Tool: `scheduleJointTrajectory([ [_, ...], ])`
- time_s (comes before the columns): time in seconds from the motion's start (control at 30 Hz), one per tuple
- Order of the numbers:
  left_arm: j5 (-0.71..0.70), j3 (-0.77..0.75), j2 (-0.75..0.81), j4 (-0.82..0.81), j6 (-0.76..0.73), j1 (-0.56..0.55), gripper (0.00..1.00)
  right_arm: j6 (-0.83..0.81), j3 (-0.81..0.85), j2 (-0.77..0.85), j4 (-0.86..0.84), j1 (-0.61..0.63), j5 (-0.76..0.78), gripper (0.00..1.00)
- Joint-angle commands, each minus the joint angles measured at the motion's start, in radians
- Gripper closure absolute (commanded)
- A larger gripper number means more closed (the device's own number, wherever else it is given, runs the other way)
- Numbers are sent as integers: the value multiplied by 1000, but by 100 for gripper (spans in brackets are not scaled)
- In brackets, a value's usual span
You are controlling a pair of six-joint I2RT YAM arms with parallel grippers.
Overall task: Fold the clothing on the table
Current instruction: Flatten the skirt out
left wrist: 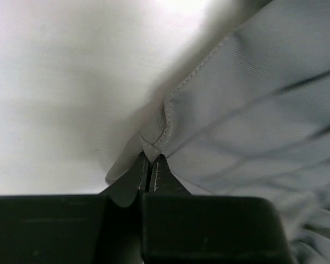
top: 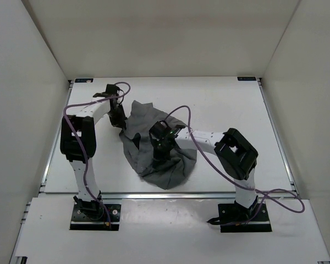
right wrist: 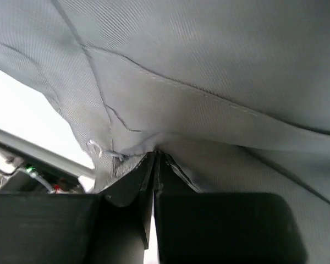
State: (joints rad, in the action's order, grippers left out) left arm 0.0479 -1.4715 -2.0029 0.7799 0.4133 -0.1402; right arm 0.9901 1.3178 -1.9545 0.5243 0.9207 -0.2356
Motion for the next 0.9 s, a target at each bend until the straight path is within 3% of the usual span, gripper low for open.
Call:
scheduleJointTrajectory([
  [0.0,125,-122,64,-50,65,13,100,-169,102,88,127,-122,148,100],
  [0.13,317,-327,88,-157,229,16,100,-410,510,59,365,-371,303,100],
  [0.2,374,-441,116,-236,299,10,100,-493,907,-10,535,-452,341,100],
  [0.3,457,-359,223,-401,448,22,100,-508,1272,-102,690,-606,258,100],
  [0.37,493,-264,282,-461,495,31,100,-516,1229,-78,714,-623,162,100],
  [0.47,530,-40,360,-554,545,18,100,-574,900,55,601,-533,212,100],
  [0.53,530,32,394,-596,556,-7,100,-535,536,217,367,-491,136,100],
  [0.6,512,51,392,-578,547,-53,100,-442,273,341,154,-496,0,96],
  [0.67,491,43,389,-556,533,-88,100,-342,-16,461,-48,-497,-48,84],
  [0.77,483,13,382,-535,527,-125,100,-268,-152,457,-312,-465,-138,68],
  [0.87,472,-22,388,-510,535,-139,100,-278,-108,366,-357,-389,-93,56],
])
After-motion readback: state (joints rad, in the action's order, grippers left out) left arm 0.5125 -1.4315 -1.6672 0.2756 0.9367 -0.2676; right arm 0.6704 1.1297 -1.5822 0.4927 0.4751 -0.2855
